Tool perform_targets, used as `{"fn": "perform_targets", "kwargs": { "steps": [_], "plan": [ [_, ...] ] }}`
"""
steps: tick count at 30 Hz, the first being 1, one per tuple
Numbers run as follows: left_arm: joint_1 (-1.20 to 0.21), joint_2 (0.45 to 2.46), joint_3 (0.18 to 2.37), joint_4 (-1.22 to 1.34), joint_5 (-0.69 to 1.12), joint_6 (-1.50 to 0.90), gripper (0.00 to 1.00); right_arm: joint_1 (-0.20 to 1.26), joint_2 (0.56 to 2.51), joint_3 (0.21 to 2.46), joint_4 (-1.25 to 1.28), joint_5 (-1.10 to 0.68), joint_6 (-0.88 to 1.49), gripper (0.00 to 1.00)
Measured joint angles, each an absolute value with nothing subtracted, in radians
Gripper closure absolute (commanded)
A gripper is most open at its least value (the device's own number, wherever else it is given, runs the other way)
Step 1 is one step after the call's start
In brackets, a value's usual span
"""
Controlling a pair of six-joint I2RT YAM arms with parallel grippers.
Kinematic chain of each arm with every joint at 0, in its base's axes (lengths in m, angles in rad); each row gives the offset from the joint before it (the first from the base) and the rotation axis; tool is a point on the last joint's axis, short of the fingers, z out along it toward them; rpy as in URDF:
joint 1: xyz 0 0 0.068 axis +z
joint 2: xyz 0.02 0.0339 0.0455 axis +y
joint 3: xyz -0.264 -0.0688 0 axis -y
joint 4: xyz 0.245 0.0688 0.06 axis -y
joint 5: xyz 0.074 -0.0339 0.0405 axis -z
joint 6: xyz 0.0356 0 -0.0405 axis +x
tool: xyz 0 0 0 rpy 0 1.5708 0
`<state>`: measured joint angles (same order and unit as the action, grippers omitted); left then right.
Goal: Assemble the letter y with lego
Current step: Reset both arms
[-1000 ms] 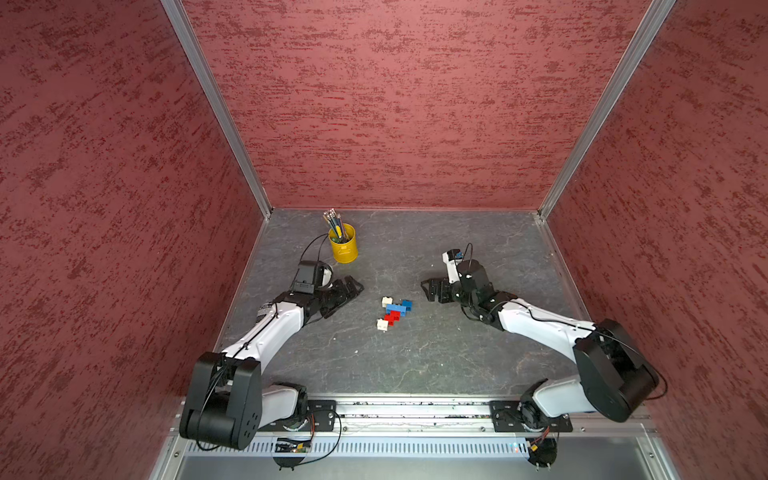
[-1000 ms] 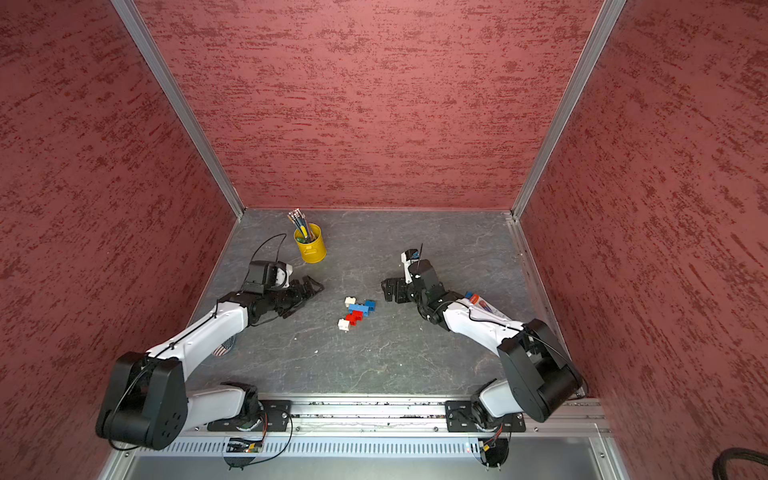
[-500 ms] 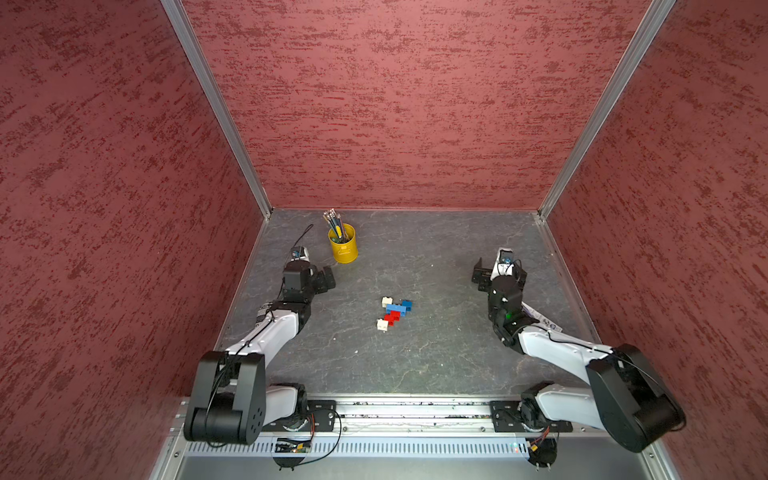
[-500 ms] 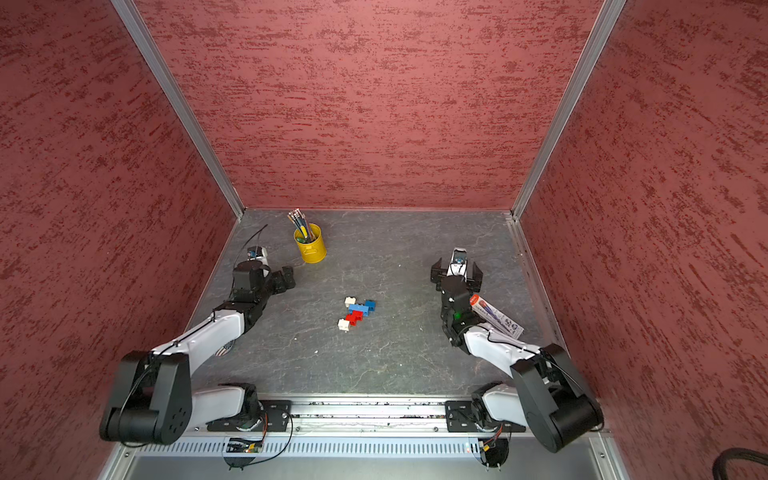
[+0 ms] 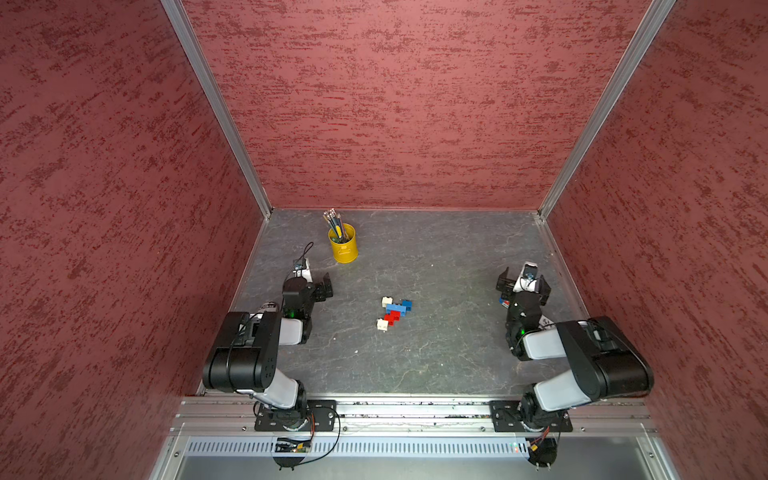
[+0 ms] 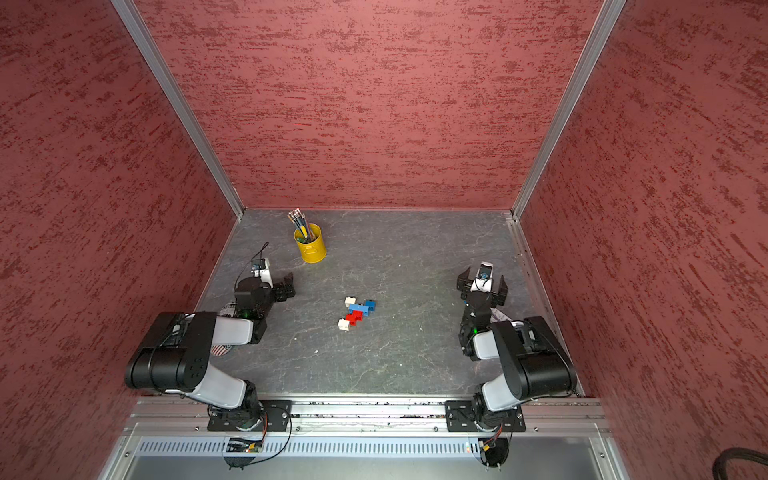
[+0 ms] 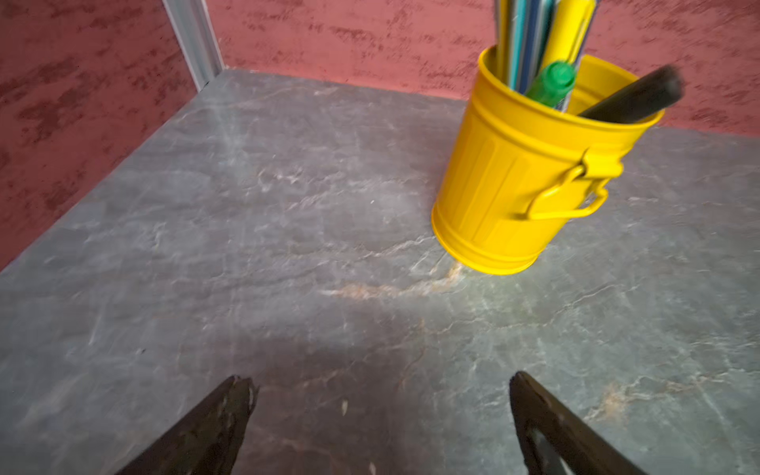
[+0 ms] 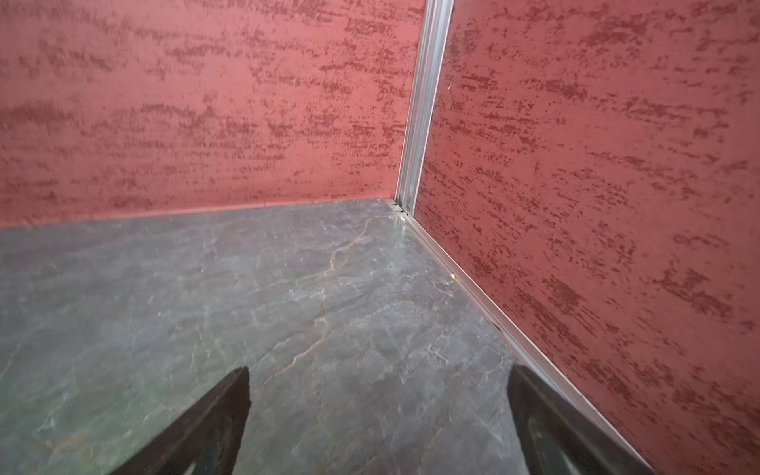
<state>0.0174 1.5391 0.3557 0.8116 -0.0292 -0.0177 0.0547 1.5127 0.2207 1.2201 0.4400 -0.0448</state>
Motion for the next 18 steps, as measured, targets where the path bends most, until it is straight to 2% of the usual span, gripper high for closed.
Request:
{"fn": "perform_targets", "kwargs": {
  "steps": [3,7,18],
  "plan": [
    [0.019,1.537,0.373,0.842,-0.016,-0.009,0.0,-0.013,1.528,0.22,1.259,0.326,-0.006,0.0],
    [0.019,1.537,0.373,0.864,-0.006,-0.004,0.0,-0.017,1.531,0.219,1.28,0.242,0.014,0.0],
    [0.018,1.537,0.373,0.876,-0.004,-0.002,0.0,-0.015,1.532,0.219,1.293,0.184,0.027,0.0]
  ]
}}
